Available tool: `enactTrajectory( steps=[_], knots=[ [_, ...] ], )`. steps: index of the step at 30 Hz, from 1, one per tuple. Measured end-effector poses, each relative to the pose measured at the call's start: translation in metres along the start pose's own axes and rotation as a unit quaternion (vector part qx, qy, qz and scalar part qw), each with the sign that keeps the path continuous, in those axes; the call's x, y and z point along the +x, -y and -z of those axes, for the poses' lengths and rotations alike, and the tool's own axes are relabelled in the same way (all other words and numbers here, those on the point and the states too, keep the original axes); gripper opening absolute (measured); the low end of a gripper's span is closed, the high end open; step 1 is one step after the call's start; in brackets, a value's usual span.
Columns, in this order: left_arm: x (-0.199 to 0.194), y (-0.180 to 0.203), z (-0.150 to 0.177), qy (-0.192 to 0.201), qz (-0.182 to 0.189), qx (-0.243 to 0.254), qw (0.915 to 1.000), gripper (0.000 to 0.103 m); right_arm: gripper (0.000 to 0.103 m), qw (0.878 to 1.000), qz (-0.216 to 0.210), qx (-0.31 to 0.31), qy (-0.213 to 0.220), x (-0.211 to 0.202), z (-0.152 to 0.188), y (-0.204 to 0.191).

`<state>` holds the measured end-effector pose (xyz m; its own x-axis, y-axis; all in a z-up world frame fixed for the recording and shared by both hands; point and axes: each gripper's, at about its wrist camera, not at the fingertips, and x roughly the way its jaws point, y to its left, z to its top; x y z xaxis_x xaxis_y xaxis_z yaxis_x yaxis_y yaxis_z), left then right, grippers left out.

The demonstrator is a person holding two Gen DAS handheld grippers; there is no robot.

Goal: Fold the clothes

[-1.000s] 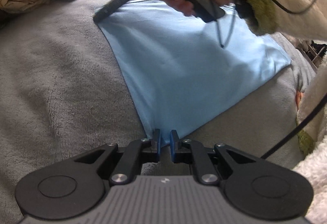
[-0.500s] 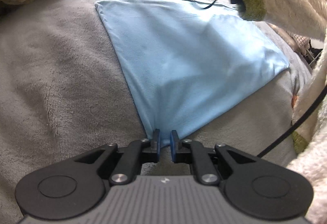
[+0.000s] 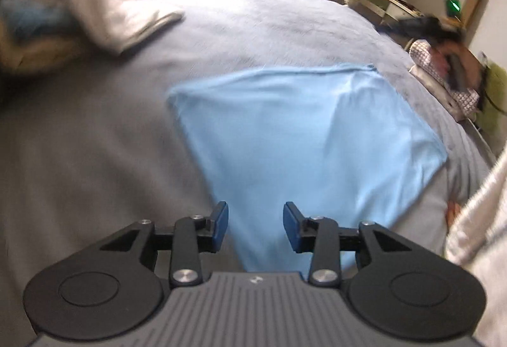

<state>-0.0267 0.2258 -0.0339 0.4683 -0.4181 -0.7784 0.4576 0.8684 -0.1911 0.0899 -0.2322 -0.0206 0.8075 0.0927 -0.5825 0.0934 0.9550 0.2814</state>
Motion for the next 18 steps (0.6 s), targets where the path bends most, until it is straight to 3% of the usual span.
enactTrajectory(
  steps=[5,10,14,18],
  knots=[
    [0.069,0.05,-0.075,0.015,0.042,0.045,0.998,0.037,0.012,0.998,0.017,0.055,-0.01,-0.029,0.037,0.053],
    [0.14,0.127,-0.129,0.002,0.071,0.11,0.9914,0.037,0.012,0.999,-0.003,0.04,-0.034,-0.015,0.057,0.062],
    [0.183,0.171,-0.143,-0.021,0.056,0.15,0.9869,0.037,0.011,0.998,-0.024,0.008,-0.052,0.013,0.055,0.06],
    [0.208,0.191,-0.141,-0.039,0.03,0.149,0.9877,0.036,0.01,0.997,-0.028,-0.003,-0.072,0.052,0.048,0.07]
  ],
)
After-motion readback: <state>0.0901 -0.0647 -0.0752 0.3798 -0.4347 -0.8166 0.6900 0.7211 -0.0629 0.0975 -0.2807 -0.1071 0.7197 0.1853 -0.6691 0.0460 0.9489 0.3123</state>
